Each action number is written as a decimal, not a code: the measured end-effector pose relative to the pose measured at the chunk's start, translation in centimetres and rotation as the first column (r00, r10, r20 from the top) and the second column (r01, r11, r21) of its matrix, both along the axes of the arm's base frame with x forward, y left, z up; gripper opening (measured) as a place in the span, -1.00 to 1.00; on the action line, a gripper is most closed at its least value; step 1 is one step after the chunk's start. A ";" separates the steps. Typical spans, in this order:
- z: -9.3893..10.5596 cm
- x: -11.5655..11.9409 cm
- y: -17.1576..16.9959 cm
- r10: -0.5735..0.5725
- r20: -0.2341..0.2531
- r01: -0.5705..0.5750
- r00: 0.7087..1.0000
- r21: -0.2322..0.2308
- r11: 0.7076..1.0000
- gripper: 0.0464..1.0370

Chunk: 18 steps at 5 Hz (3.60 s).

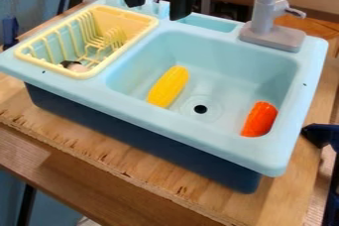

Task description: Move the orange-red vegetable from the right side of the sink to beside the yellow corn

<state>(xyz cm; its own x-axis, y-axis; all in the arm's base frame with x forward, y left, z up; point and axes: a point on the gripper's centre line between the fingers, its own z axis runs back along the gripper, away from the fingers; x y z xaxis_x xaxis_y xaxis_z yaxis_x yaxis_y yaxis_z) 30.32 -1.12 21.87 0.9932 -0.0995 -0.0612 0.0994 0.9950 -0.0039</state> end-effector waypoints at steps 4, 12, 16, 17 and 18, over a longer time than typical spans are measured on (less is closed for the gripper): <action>-4.9 2.2 -3.7 -0.069 0.106 0.078 0.992 -0.077 0.994 0.93; -12.8 3.6 -7.3 -0.020 0.121 0.054 0.992 -0.284 0.957 0.93; -12.9 5.3 -10.2 -0.037 0.141 0.081 0.989 -0.321 0.943 0.92; -12.9 5.3 -10.2 -0.030 0.138 0.073 0.990 -0.316 0.946 0.92; -13.6 5.6 -10.1 -0.028 0.128 0.067 0.991 -0.311 0.948 0.92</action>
